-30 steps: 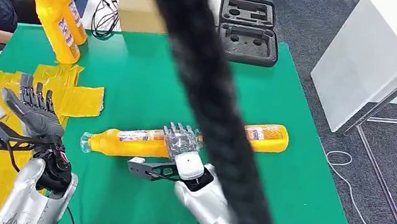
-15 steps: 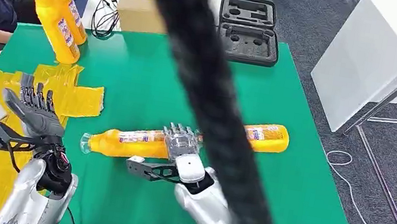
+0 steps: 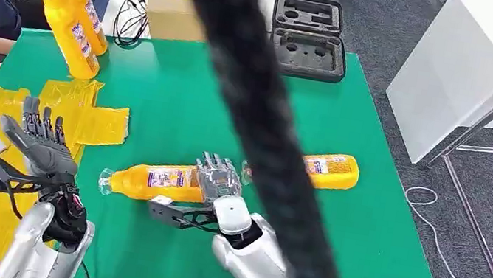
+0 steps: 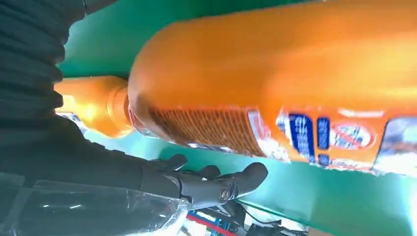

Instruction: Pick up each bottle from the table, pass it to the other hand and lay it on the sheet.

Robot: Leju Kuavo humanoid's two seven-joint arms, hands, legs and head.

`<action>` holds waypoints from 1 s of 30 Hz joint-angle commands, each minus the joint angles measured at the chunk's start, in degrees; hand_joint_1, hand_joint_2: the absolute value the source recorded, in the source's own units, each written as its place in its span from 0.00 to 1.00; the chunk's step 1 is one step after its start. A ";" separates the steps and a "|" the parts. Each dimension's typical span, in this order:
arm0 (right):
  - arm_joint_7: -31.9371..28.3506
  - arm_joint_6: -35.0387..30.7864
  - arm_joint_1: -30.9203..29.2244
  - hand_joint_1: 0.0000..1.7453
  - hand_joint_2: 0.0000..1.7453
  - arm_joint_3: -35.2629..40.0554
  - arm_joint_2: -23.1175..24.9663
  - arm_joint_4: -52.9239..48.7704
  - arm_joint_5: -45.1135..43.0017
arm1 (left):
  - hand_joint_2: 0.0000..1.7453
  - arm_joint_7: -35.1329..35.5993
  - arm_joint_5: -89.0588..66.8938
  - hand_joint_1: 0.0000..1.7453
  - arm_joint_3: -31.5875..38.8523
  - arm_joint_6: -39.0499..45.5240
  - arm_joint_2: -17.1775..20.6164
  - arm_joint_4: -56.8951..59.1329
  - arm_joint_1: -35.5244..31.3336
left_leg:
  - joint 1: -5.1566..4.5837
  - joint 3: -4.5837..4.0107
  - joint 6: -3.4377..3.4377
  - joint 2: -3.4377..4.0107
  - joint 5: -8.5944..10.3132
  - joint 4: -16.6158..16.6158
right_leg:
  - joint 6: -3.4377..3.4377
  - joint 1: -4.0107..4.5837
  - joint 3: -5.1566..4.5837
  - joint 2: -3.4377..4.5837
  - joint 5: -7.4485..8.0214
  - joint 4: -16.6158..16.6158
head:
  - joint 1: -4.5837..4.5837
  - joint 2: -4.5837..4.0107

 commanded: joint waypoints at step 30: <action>-2.00 6.17 -3.56 0.00 1.00 0.52 2.35 10.84 -1.75 | 0.00 0.19 0.56 0.00 0.03 -0.51 -0.42 3.17 -3.10 | 0.04 0.12 -0.14 -0.08 -0.05 0.01 | 0.00 0.04 0.16 -0.18 -0.08 0.00 | 0.02 0.00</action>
